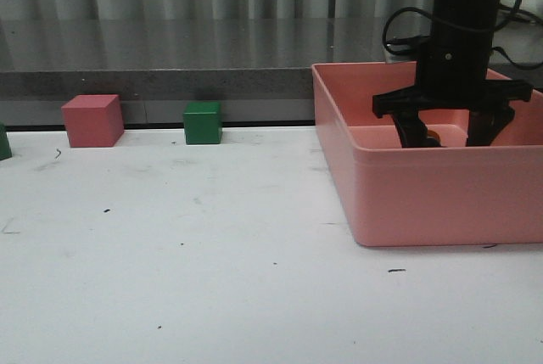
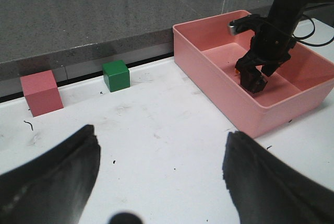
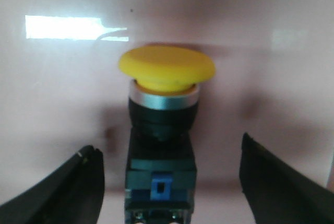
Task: Place and stand button with both arms
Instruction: 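Lower the right gripper into the pink bin around the yellow button, then lift the button with the right gripper and carry it out of the bin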
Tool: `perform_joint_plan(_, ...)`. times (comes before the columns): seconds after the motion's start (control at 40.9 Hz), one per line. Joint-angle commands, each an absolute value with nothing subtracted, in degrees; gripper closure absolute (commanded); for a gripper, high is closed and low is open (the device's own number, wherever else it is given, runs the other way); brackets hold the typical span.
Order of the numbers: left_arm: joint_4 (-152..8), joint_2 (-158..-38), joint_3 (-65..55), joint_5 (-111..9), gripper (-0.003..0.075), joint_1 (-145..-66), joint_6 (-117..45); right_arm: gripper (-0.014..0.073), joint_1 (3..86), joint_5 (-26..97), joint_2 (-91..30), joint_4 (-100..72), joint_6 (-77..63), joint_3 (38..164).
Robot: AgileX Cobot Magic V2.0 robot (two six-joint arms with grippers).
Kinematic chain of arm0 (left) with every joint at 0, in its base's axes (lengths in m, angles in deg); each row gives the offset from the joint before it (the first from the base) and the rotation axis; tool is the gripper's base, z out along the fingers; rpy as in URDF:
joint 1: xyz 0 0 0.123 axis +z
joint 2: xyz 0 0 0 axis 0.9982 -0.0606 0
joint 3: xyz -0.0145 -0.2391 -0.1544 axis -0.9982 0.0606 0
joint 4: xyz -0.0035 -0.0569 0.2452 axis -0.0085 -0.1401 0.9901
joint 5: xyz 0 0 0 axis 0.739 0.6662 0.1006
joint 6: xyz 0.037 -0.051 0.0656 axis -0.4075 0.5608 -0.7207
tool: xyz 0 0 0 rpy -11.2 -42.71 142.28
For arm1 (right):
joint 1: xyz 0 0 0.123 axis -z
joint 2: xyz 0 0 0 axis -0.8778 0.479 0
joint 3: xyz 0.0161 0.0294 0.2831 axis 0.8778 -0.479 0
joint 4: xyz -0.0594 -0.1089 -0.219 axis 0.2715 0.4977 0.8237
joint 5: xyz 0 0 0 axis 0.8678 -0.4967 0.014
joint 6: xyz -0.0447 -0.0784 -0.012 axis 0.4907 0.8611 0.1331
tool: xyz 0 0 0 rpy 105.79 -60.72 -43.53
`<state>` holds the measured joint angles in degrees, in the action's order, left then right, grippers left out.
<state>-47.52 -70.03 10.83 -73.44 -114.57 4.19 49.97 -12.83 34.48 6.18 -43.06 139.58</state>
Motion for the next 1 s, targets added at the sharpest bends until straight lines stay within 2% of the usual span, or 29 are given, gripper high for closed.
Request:
perform_joint_plan(0.0, -47.7, -70.6, 8.8, -69.3, 0.023, -115.0, 4.2, 0.0102, 50.7, -11.4, 31.2, 4.8, -43.3, 141.4)
perform_joint_plan(0.122, -47.7, -70.6, 8.8, -69.3, 0.023, -115.0, 4.2, 0.0277, 50.9, -10.9, 31.3, 3.1, -43.3, 141.4)
perform_joint_plan(0.196, -47.7, -70.6, 8.8, -69.3, 0.023, -115.0, 4.2, 0.0362, 50.9, -11.1, 31.3, 3.1, -43.3, 141.4)
perform_joint_plan(0.245, -47.7, -70.6, 8.8, -69.3, 0.023, -115.0, 4.2, 0.0389, 50.9, -11.4, 31.3, 3.1, -43.3, 141.4)
perform_joint_plan(0.709, -47.7, -70.6, 8.8, -69.3, 0.023, -115.0, 4.2, 0.0391, 49.4, -13.8, 22.8, 3.0, -43.3, 141.4)
perform_joint_plan(0.978, -47.7, -70.6, 8.8, -69.3, 0.023, -115.0, 4.2, 0.0391, 41.5, -16.2, 16.8, 3.1, -43.2, 141.4)
